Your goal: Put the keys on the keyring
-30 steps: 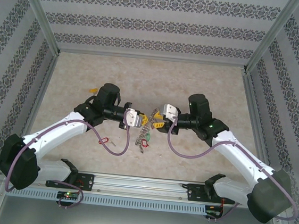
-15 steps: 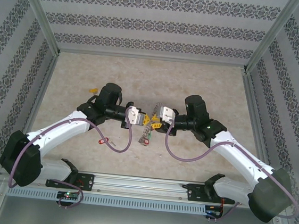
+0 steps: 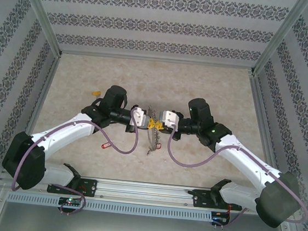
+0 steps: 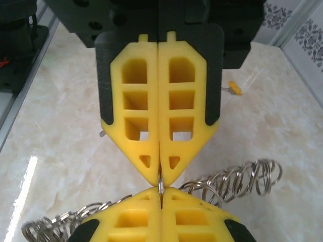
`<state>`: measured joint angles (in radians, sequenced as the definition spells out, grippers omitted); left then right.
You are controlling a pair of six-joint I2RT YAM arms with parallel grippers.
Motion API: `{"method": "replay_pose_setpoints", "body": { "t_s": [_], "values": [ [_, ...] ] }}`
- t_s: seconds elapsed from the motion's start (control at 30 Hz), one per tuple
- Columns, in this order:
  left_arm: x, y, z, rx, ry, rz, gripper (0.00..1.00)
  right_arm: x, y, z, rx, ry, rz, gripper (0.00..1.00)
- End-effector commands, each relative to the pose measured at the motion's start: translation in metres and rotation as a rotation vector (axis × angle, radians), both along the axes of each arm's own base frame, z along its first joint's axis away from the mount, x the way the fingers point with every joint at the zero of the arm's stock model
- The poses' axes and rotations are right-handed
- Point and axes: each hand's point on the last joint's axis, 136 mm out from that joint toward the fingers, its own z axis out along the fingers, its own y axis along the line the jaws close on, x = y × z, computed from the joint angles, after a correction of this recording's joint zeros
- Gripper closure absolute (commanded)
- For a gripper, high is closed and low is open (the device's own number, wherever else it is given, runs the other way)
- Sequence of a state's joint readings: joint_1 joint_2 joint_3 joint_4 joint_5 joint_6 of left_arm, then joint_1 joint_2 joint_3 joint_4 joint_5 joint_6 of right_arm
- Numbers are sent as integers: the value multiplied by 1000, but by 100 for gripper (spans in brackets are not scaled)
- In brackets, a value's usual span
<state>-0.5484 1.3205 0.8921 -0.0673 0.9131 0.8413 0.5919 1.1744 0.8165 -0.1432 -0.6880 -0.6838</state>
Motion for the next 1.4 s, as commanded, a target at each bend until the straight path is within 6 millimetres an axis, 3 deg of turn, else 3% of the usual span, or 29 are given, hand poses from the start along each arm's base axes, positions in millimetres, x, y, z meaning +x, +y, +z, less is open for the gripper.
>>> {"method": "replay_pose_setpoints", "body": {
  "t_s": [0.0,0.03,0.13,0.33,0.77,0.93,1.0,1.13,1.3,1.37],
  "values": [
    [0,-10,31,-92,-53,-35,100,5,6,15,42,-59,2,100],
    [2,-10,31,-92,-47,-18,100,5,5,17,53,-64,1,100],
    [5,-6,32,-83,-39,11,78,6,0,29,114,-60,-12,100],
    [-1,-1,29,-80,-47,18,73,6,-9,48,212,-29,-10,100],
    [8,-2,36,-151,-47,50,80,-1,-9,57,271,-18,35,100],
    [2,-4,39,-170,-37,16,84,0,-10,56,281,-5,36,100],
    [1,-4,39,-173,-37,13,86,1,-10,59,291,-8,36,100],
    [0,-3,40,-176,-50,8,100,2,-10,60,295,-3,36,100],
    [2,-3,39,-164,-67,14,100,5,-12,54,276,19,16,100],
    [3,-2,36,-147,-70,23,100,8,-15,45,249,26,-7,84]
  ]
}}
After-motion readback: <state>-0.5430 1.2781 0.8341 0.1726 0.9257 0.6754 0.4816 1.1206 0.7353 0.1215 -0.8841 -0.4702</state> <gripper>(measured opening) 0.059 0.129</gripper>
